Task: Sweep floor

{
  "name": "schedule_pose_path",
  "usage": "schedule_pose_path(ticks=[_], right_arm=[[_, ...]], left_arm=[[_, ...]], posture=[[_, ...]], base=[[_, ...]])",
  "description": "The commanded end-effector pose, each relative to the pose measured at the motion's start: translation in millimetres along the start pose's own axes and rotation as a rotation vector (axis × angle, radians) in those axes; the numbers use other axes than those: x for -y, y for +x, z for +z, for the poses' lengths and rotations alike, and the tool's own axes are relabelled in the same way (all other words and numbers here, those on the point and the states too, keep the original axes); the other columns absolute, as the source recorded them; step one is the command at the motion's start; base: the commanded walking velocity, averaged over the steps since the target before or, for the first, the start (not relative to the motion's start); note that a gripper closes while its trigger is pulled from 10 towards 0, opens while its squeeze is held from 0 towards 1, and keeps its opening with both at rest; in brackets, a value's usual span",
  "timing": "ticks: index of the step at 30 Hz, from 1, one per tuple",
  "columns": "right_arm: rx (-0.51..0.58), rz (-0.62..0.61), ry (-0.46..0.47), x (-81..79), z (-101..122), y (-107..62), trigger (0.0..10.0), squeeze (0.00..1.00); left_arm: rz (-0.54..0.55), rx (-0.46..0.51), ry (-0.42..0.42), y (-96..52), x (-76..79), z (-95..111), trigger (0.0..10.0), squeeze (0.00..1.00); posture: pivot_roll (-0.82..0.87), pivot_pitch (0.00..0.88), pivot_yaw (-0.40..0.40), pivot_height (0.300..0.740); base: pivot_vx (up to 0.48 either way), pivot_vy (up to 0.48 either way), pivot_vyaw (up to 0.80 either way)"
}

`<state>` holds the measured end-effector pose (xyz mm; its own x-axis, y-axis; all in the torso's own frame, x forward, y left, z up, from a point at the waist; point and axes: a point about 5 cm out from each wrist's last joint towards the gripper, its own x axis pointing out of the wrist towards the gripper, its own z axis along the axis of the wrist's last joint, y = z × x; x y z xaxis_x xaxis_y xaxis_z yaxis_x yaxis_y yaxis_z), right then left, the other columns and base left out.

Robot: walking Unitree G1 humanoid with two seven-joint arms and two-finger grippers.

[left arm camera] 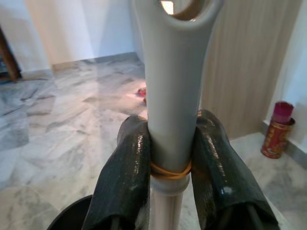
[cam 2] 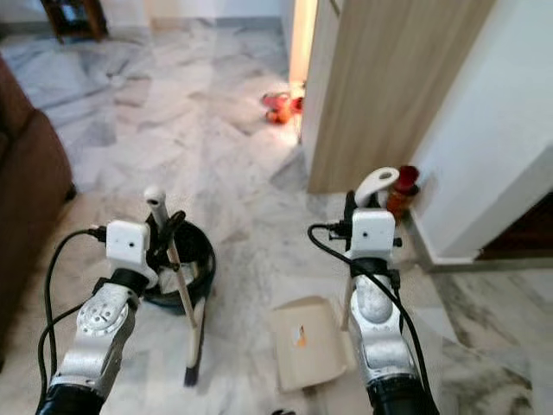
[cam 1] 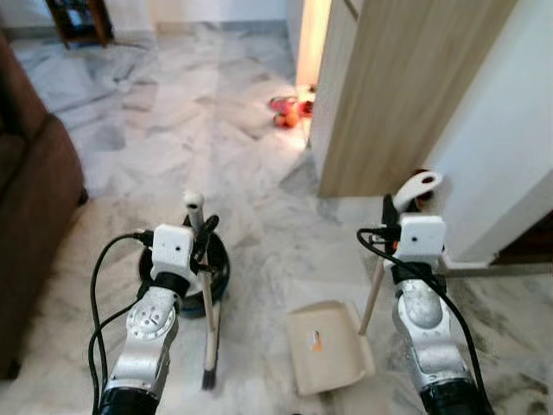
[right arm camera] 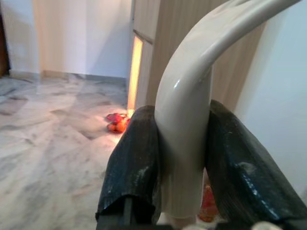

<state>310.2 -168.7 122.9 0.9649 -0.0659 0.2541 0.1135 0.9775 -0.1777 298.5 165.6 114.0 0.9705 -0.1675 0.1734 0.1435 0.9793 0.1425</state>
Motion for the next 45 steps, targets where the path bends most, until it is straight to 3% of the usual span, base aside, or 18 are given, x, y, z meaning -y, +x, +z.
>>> schedule_pose_path(ticks=[1,5,45], right_arm=[[0.015,-0.010,-0.005,3.6,2.9,1.6,10.0,0.00],[0.016,-0.007,-0.004,3.0,3.1,1.9,10.0,0.00],[0.013,-0.019,-0.006,4.0,3.9,1.8,10.0,0.00]], left_arm=[[-0.008,0.035,0.014,4.8,1.2,8.0,10.0,0.00],[-0.008,0.035,0.016,5.1,1.2,8.0,10.0,0.00],[-0.006,0.036,0.007,6.4,0.4,8.2,10.0,0.00]], posture=[[-0.02,0.082,-0.005,0.740],[-0.02,0.082,-0.005,0.740],[-0.02,0.093,-0.002,0.740]], base=[[0.000,-0.274,-0.80],[0.000,-0.382,-0.80],[0.000,0.000,-0.80]])
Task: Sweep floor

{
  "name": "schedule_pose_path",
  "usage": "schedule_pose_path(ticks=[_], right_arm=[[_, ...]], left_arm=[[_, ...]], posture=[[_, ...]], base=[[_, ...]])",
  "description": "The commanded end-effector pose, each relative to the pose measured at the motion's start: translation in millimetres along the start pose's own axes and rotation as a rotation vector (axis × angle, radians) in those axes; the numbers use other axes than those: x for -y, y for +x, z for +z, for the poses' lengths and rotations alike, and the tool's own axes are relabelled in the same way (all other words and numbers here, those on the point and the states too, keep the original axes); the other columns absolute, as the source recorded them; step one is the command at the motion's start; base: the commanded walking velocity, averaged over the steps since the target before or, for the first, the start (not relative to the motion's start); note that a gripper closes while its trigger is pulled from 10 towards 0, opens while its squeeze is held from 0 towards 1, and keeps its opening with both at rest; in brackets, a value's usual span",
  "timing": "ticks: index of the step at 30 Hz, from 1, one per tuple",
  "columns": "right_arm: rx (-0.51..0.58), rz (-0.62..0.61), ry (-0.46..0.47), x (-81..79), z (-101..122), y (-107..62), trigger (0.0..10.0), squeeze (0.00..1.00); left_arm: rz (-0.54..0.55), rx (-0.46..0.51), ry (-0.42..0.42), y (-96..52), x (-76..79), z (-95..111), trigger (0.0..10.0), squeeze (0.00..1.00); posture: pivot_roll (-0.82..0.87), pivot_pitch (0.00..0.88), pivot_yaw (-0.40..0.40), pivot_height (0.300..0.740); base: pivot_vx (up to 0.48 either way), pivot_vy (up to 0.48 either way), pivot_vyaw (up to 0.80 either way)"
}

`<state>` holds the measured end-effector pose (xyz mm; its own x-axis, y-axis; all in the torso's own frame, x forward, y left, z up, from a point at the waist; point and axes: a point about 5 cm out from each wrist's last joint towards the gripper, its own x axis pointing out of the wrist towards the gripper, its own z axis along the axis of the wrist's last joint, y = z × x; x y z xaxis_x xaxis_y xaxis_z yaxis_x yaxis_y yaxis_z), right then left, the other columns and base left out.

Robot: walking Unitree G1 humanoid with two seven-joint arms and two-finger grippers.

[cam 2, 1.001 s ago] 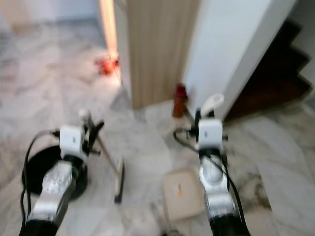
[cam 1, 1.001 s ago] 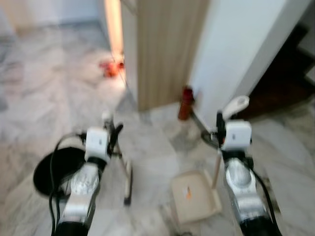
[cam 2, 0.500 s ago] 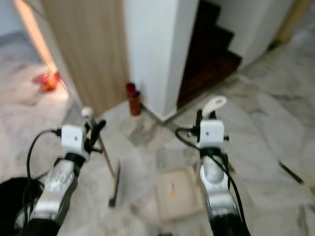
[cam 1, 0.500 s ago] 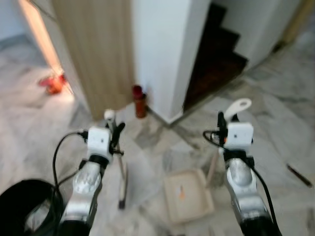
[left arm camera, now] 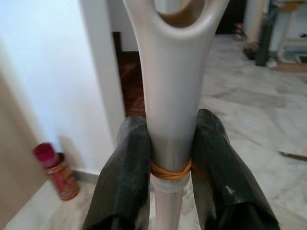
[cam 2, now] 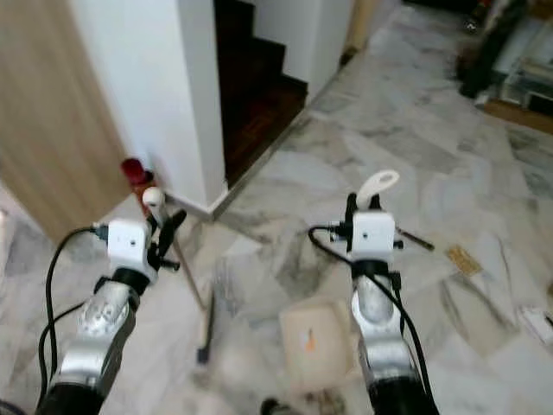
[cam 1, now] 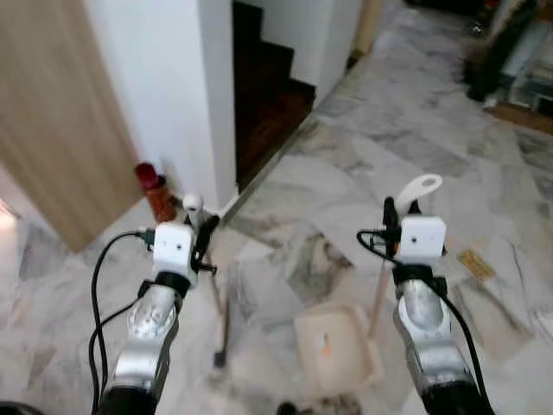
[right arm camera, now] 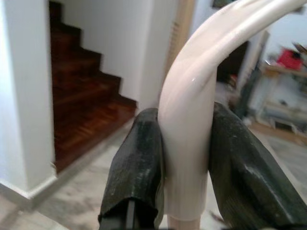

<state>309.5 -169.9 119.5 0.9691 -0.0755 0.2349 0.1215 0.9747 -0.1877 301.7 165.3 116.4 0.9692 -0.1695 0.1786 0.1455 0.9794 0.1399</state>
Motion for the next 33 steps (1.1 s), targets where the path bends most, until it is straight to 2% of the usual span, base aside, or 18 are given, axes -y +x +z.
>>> schedule_pose_path(ticks=[1,11,12,13,15,18,19,23,33], right_arm=[[0.034,-0.014,0.005,3.5,7.3,3.1,10.0,0.00],[0.031,-0.022,0.017,2.8,7.1,3.5,10.0,0.00],[0.023,-0.047,0.059,3.9,6.8,3.7,10.0,0.00],[0.002,-0.118,0.167,7.8,5.1,3.8,10.0,0.00],[-0.011,-0.163,0.237,10.4,3.5,3.6,10.0,0.00],[-0.009,-0.162,0.220,10.4,3.6,3.5,10.0,0.00],[-0.001,-0.150,0.195,9.8,4.5,3.5,10.0,0.00],[0.007,-0.150,0.188,10.9,5.7,3.3,10.0,0.00],[0.013,-0.124,0.187,7.6,6.8,2.6,10.0,0.00]], left_arm=[[-0.004,0.030,0.009,2.9,0.8,6.5,10.0,0.00],[-0.001,0.030,0.005,4.4,-1.3,6.7,10.0,0.00],[0.000,0.029,-0.005,4.6,-1.2,6.5,10.0,0.00],[0.000,0.028,-0.014,5.0,-1.0,6.4,10.0,0.00],[-0.002,0.028,-0.013,5.3,-0.7,6.5,10.0,0.00],[-0.001,0.030,-0.022,5.7,-0.5,6.9,10.0,0.00],[0.010,0.037,-0.043,6.1,-1.8,8.0,10.0,0.00],[0.042,0.046,-0.081,6.1,-6.8,9.2,10.0,0.00],[0.042,0.032,-0.081,7.2,-5.6,7.4,10.0,0.00]], posture=[[-0.02,0.093,-0.002,0.740],[-0.02,0.085,0.001,0.740],[-0.02,0.084,0.001,0.740],[-0.02,0.084,0.002,0.740],[-0.02,0.084,0.002,0.740],[-0.02,0.084,0.002,0.740],[-0.02,0.084,0.002,0.740],[-0.02,0.076,0.001,0.740],[-0.03,0.064,-0.001,0.740]], base=[[0.000,0.000,-0.80],[0.000,0.000,-0.80],[0.000,0.000,-0.80],[0.000,0.000,-0.74],[0.000,0.000,-0.47],[0.000,0.000,0.00],[0.000,0.000,0.00],[0.000,0.000,0.00],[0.082,0.000,0.00]])
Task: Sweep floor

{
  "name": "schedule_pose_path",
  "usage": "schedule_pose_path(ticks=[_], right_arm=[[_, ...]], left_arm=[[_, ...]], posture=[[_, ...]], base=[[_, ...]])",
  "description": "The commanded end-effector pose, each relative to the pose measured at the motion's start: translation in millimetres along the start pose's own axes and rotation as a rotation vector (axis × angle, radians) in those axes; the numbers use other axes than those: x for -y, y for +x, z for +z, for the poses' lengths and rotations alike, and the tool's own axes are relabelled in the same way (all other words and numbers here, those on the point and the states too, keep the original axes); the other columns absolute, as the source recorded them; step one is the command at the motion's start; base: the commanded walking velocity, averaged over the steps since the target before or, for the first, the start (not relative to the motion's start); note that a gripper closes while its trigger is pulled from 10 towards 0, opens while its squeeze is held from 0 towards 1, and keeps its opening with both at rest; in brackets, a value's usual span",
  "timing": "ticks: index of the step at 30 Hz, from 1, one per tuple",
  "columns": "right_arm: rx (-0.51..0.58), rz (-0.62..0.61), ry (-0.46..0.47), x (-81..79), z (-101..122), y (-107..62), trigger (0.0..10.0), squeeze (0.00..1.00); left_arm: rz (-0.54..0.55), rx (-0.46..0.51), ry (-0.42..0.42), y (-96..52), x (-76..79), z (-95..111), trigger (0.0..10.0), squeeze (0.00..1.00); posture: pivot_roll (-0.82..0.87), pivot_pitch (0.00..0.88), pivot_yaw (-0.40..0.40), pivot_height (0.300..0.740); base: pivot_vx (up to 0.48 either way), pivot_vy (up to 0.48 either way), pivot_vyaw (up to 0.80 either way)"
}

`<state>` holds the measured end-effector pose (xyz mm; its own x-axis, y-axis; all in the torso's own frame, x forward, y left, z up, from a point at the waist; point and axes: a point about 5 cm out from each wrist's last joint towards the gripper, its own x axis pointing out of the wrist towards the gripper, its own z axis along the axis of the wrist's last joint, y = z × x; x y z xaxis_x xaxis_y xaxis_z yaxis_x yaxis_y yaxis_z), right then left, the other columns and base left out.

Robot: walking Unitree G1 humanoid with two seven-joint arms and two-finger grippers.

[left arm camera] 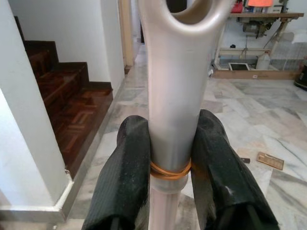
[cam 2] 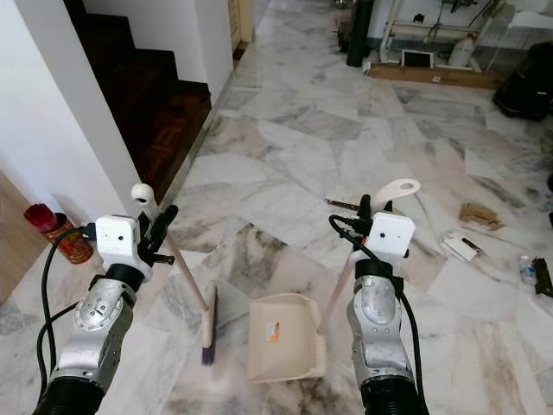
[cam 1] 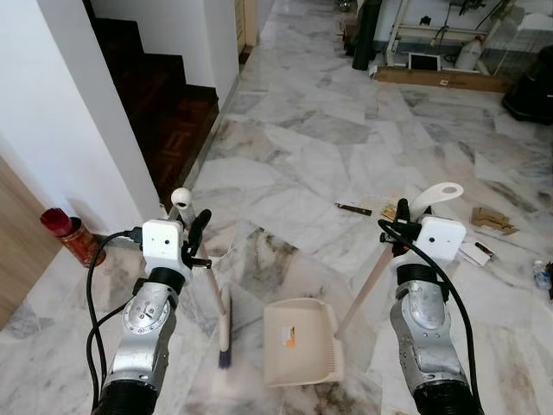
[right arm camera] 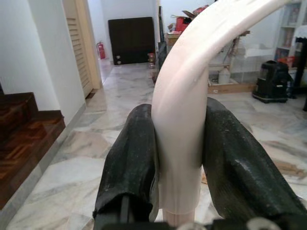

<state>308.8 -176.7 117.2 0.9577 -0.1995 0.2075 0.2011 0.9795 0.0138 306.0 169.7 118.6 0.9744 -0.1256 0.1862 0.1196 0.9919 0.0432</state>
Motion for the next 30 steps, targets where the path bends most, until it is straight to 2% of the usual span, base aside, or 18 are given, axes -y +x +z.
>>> schedule_pose_path(ticks=[1,30], right_arm=[[0.052,0.002,0.010,-1.1,10.3,2.7,10.0,0.00],[0.066,0.025,-0.025,-3.9,12.2,4.2,10.0,0.00]], left_arm=[[-0.005,0.028,0.009,3.2,0.4,6.5,10.0,0.00],[-0.007,0.022,0.006,7.0,-1.7,6.3,10.0,0.00]], posture=[[-0.03,0.062,-0.001,0.740],[-0.07,0.067,0.016,0.740]], base=[[0.289,0.000,0.00],[0.307,0.000,0.00]])
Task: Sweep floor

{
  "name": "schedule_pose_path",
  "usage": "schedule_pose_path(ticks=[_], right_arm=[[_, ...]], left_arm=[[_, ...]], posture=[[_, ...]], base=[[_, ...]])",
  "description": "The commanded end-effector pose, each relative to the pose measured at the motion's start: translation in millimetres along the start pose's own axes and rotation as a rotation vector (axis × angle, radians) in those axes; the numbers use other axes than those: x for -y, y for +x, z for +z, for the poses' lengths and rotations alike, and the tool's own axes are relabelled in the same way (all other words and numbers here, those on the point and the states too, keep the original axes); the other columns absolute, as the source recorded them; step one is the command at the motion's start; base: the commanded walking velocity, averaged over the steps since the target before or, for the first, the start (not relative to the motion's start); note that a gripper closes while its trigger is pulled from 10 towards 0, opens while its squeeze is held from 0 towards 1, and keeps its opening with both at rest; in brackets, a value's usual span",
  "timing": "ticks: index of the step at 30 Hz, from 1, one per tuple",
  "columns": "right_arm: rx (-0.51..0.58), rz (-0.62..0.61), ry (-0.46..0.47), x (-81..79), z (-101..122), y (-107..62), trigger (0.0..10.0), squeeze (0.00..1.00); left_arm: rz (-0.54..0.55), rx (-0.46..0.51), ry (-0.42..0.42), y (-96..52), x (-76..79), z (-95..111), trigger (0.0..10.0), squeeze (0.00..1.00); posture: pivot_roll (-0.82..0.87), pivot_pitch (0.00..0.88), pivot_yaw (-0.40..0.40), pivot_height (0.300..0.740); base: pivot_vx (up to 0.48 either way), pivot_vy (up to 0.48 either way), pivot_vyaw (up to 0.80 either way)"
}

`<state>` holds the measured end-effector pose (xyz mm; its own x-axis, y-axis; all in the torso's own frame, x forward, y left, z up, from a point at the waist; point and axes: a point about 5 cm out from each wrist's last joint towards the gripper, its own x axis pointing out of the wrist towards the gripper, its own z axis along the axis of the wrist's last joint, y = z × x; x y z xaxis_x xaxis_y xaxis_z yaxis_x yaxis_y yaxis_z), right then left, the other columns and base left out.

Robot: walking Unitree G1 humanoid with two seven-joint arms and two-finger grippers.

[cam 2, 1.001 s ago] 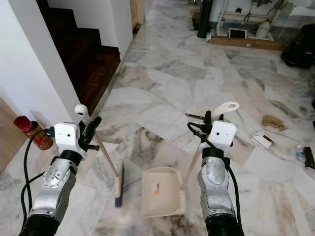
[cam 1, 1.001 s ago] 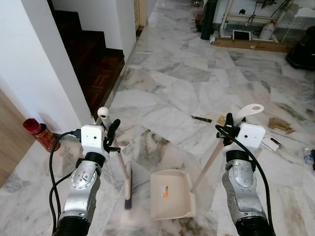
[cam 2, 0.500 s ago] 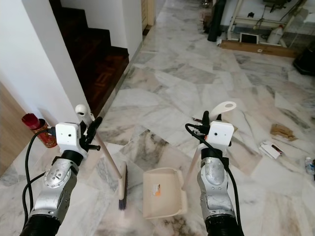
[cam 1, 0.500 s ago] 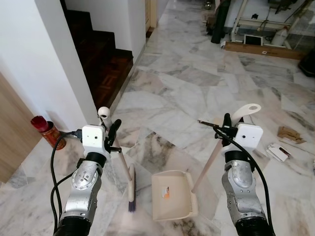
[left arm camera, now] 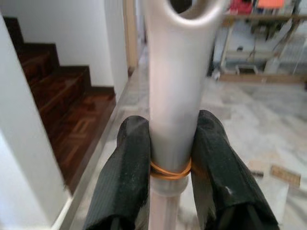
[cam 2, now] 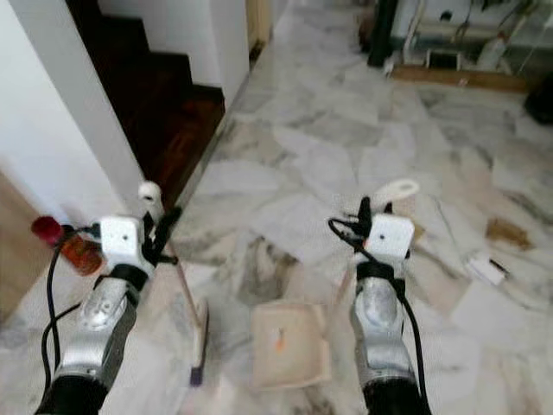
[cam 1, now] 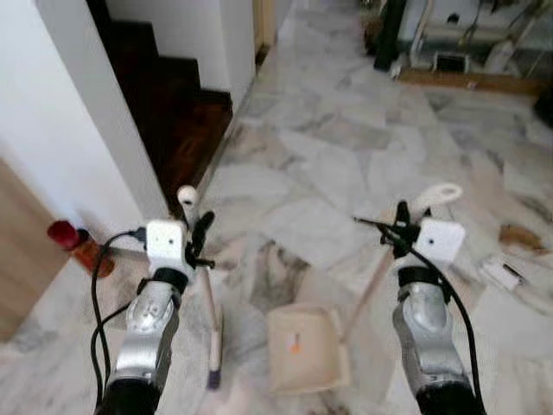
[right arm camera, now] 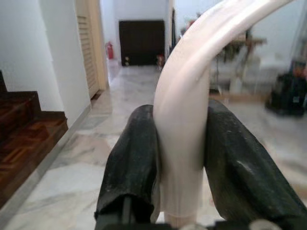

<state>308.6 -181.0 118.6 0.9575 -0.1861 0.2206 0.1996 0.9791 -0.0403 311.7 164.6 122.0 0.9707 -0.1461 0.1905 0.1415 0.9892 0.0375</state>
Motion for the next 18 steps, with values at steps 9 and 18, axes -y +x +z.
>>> schedule_pose_path(ticks=[9,18], right_arm=[[0.053,0.012,0.026,-7.8,11.1,3.5,10.0,0.00],[0.053,0.015,0.026,-8.7,11.0,3.9,10.0,0.00]], left_arm=[[0.011,0.016,0.014,0.0,-5.6,4.0,10.0,0.00],[0.010,0.015,0.013,0.5,-5.5,3.6,10.0,0.00]], posture=[[-0.08,0.068,0.017,0.740],[-0.08,0.067,0.018,0.740]], base=[[0.340,0.000,0.00],[0.341,0.000,0.00]])
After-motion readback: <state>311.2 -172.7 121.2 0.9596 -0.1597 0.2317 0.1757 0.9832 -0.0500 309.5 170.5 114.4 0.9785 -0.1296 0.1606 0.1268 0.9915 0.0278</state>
